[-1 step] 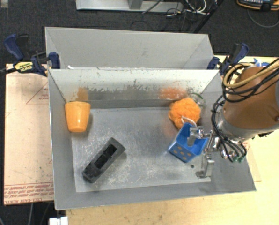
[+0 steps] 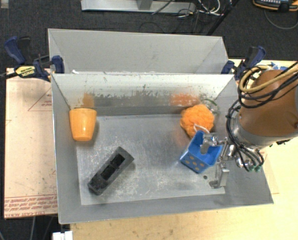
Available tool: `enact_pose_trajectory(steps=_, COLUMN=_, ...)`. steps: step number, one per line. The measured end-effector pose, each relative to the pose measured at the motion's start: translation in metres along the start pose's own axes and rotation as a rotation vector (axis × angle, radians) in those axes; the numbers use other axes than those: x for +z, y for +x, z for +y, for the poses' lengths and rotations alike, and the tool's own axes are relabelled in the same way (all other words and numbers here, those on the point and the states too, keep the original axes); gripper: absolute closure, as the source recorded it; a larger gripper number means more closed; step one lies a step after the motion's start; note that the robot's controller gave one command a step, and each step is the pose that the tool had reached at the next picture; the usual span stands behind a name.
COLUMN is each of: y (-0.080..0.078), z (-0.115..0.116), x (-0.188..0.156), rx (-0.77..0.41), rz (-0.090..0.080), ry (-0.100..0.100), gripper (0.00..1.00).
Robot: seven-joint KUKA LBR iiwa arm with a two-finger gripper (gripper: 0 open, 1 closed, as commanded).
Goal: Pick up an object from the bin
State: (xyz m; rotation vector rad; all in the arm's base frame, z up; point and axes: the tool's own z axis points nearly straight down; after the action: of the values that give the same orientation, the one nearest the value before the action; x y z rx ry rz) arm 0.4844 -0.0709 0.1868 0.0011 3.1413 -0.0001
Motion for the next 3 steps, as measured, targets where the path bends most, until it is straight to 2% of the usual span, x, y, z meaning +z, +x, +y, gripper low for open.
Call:
enact_pose_trajectory(steps=1, y=-0.004, z=0.007, x=0.028, rx=0.072, rz=0.001, ry=-0.001, gripper=0.0)
enact_pose_trajectory(steps=2, y=-0.035, z=0.0, x=0.054, rx=0.088, rz=-0.002, ry=-0.001, gripper=0.0)
enact_pose_trajectory(steps=3, y=-0.044, z=-0.023, x=0.084, rx=0.001, rz=-0.003, ry=-0.002, gripper=0.0)
